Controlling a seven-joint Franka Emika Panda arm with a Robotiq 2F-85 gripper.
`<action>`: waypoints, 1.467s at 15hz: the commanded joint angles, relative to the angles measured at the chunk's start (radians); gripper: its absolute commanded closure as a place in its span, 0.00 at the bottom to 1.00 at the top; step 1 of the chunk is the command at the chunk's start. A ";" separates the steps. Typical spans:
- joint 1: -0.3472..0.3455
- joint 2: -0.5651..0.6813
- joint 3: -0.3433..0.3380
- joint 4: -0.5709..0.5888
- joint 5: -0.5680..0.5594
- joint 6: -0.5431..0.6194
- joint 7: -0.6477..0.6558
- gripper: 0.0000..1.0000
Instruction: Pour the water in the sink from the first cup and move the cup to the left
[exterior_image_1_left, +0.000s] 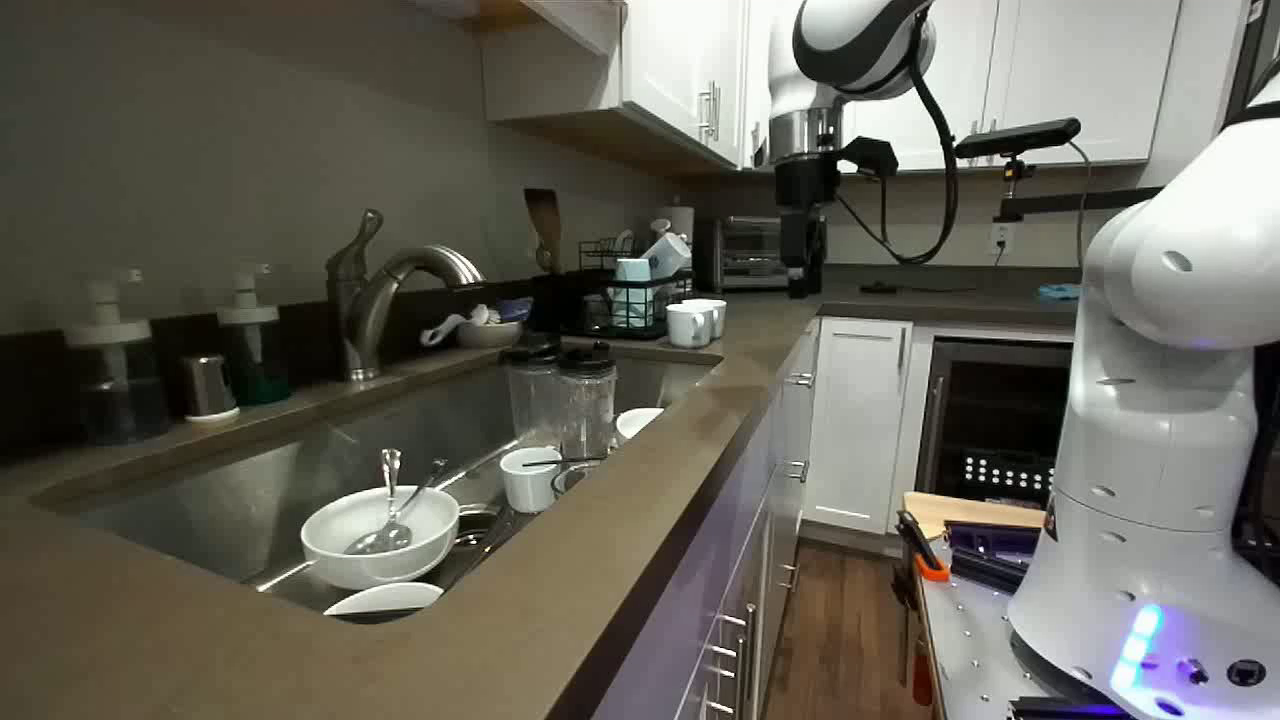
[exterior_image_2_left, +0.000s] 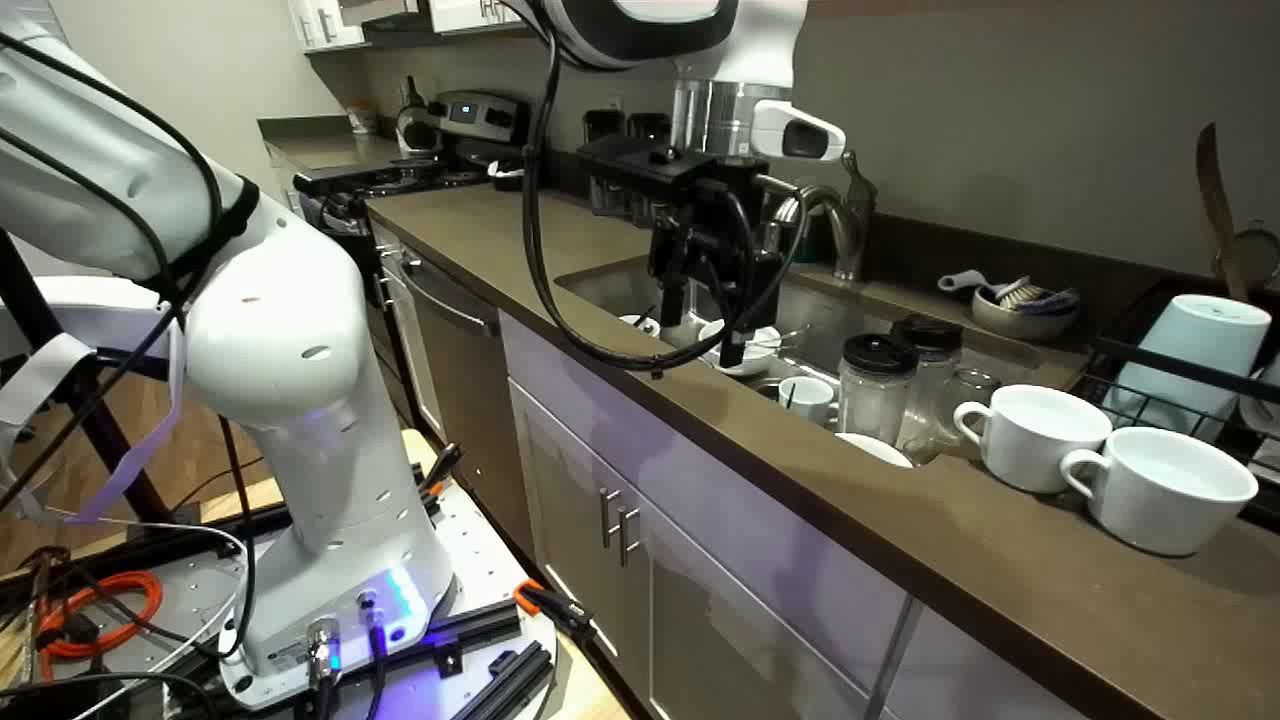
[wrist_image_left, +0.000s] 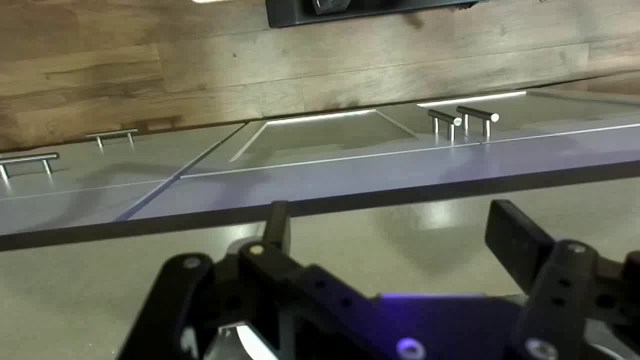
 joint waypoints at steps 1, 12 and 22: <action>-0.009 0.002 0.008 0.001 0.005 -0.001 -0.004 0.00; -0.009 0.002 0.008 0.001 0.005 -0.001 -0.004 0.00; -0.014 0.281 0.017 0.225 0.036 0.092 0.134 0.00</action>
